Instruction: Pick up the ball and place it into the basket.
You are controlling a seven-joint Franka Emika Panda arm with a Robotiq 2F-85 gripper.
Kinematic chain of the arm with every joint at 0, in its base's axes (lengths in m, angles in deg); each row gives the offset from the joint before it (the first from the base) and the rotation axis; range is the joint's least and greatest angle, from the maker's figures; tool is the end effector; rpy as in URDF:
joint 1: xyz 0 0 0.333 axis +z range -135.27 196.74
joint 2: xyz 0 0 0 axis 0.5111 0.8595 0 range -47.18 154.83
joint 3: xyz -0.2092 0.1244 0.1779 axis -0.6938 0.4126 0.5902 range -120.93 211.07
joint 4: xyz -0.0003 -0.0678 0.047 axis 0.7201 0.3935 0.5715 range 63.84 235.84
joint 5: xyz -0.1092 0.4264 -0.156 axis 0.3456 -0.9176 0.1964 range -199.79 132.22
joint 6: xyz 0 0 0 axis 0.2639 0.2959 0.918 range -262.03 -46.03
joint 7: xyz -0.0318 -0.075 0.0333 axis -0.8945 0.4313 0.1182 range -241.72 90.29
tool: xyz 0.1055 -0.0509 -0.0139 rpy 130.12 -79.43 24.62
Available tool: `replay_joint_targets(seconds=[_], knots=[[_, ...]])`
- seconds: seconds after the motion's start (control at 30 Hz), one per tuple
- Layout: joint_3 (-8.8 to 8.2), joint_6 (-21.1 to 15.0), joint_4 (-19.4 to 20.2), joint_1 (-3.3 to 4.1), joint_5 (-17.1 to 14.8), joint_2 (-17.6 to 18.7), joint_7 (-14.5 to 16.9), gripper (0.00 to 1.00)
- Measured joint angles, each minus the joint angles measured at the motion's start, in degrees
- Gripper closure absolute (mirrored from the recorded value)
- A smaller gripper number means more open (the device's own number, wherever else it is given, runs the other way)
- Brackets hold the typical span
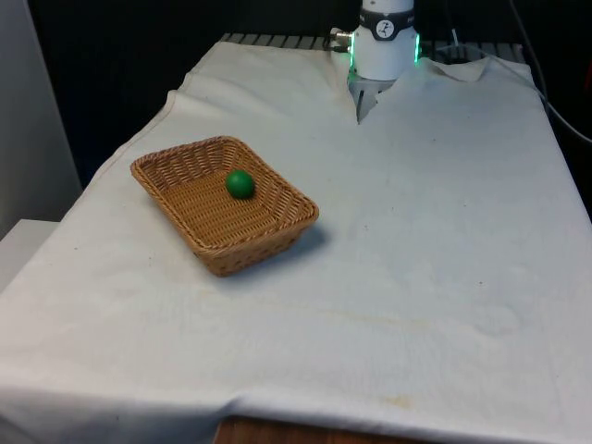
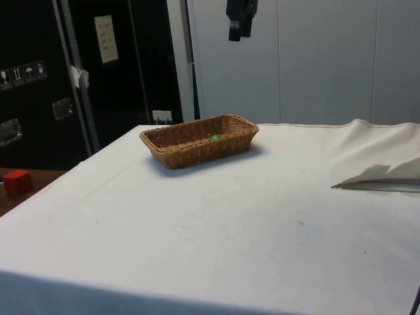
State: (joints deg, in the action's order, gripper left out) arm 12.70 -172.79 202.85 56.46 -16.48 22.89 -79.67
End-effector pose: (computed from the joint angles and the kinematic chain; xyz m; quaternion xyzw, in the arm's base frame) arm 0.4914 -0.0583 0.4041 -0.9956 -0.0064 -0.0926 0.0100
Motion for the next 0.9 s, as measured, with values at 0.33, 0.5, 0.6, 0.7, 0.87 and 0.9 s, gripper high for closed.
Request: replay_joint_targets(seconds=[0.33, 0.5, 0.6, 0.7, 0.87, 0.9], knots=[[0.06, 1.7, -1.1, 0.00, 0.1, 0.9, -2.1, 0.00], [0.29, 3.0, -1.8, 0.00, 0.5, 1.0, -3.5, 0.00], [0.52, 4.1, -2.4, 0.00, 1.0, 1.0, -4.5, 0.00], [0.69, 4.6, -2.8, 0.00, 1.1, 1.0, -4.9, 0.00], [1.43, 6.7, -3.9, 0.00, 1.3, 1.0, -6.1, 0.00], [1.43, 6.7, -3.9, 0.00, 1.3, 1.0, -6.1, 0.00]])
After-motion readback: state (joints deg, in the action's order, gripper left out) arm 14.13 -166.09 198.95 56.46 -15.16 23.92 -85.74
